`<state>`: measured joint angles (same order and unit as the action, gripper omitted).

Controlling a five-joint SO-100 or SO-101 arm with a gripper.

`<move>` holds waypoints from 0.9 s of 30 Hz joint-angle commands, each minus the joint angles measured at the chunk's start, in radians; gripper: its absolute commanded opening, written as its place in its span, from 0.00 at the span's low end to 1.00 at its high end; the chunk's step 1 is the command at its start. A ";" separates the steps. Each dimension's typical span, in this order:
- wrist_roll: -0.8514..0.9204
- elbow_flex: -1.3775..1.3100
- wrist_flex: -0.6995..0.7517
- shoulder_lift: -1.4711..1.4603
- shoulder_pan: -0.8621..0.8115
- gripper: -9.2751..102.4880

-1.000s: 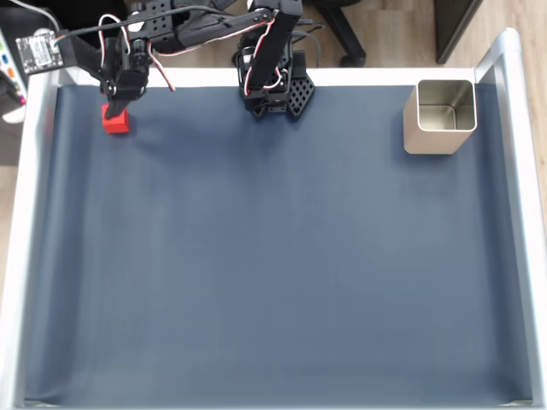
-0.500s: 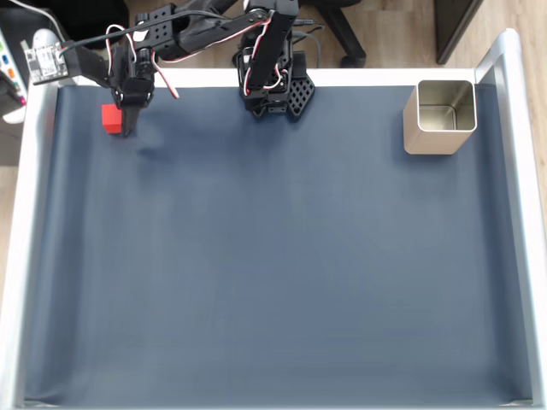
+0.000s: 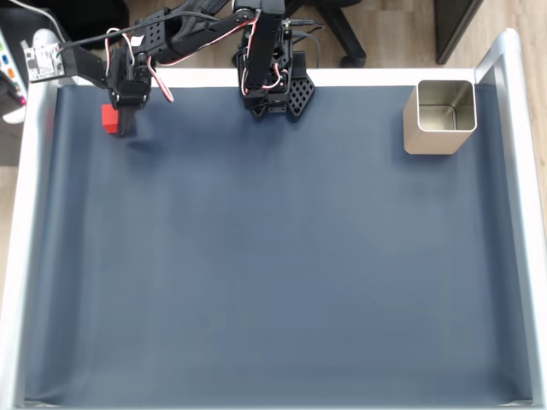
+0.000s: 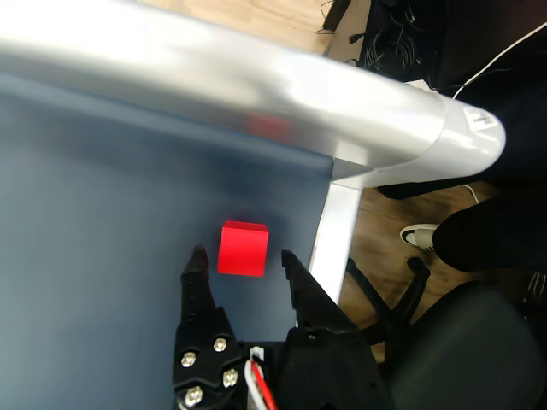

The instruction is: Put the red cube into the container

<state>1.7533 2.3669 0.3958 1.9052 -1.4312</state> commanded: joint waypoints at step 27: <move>-0.055 0.071 -0.241 -0.031 0.020 0.08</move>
<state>1.7104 2.4436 0.1779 1.8623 -1.4312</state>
